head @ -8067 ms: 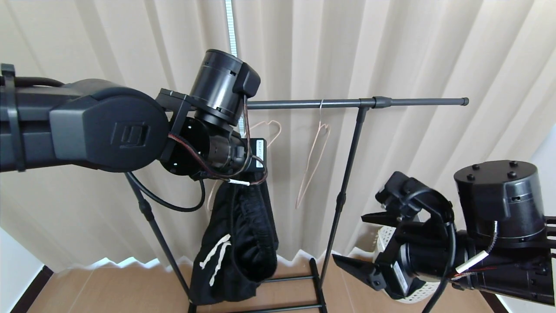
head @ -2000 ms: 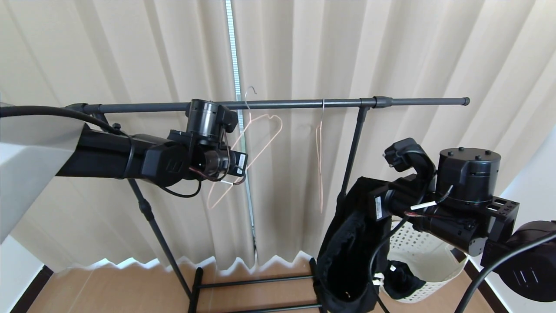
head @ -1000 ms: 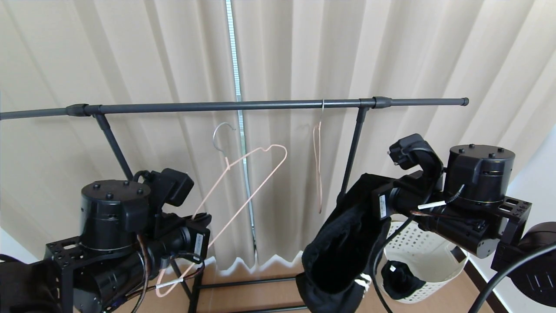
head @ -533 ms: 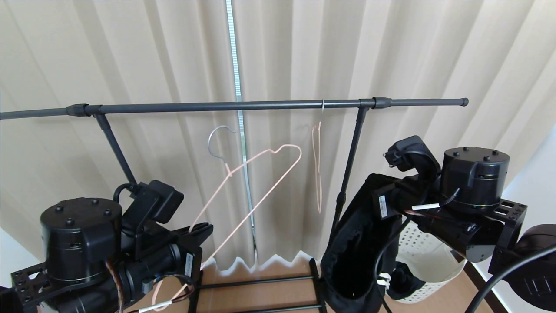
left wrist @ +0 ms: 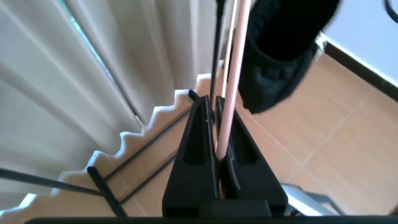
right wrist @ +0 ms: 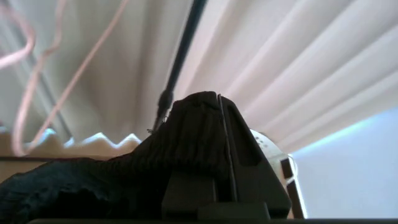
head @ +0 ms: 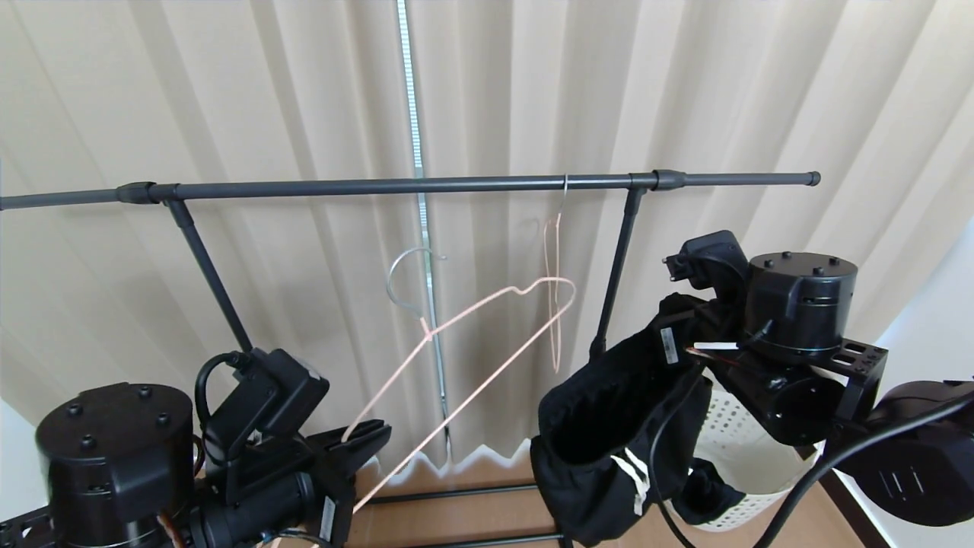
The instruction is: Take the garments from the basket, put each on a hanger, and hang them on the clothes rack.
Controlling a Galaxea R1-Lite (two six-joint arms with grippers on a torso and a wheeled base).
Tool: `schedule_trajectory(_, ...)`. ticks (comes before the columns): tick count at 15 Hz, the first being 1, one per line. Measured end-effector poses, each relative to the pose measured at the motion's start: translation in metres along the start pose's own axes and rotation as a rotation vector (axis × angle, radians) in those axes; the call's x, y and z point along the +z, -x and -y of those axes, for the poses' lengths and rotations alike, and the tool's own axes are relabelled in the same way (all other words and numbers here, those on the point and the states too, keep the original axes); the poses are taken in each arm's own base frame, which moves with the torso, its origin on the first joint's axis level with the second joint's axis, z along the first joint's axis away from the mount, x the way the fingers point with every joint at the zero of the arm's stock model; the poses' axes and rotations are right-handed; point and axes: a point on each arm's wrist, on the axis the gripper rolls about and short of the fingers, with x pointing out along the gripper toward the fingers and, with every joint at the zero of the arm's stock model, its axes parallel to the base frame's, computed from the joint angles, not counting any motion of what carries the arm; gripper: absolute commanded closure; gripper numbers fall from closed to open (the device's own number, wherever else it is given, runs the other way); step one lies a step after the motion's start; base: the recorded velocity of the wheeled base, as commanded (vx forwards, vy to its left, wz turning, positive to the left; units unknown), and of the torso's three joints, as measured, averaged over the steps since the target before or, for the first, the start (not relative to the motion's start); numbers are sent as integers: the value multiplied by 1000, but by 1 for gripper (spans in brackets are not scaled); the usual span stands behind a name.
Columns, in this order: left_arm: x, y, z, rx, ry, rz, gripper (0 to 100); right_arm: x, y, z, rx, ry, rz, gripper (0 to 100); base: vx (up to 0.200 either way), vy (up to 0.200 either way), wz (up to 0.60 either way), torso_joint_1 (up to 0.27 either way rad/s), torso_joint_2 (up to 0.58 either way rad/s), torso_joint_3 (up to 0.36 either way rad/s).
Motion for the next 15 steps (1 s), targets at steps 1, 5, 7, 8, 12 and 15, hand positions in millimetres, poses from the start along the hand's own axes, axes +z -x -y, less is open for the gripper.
schedule_trajectory(1,-3,2,1,-33,-25,-8,100,1,-5,-2,-44,-2,-4,100,0,0,0,0,0,0)
schedule_trajectory(5,-12,6,5,-87,-56,-31,100,-1,-14,-8,-73,4,-15,100,0,0,0,0,0,0)
schedule_trajectory(7,-14,7,9,-110,-73,-39,100,0,-18,-10,-76,1,-13,100,0,0,0,0,0,0)
schedule_trajectory(8,-15,8,10,-116,-76,-40,100,0,-18,-10,-77,2,-15,100,0,0,0,0,0,0)
schedule_trajectory(12,-18,9,15,-139,-88,-50,100,-1,-18,-11,-72,4,-17,100,0,0,0,0,0,0)
schedule_trajectory(15,-20,7,16,-147,-91,-64,100,-2,-11,-20,-42,15,-13,100,0,0,0,0,0,0)
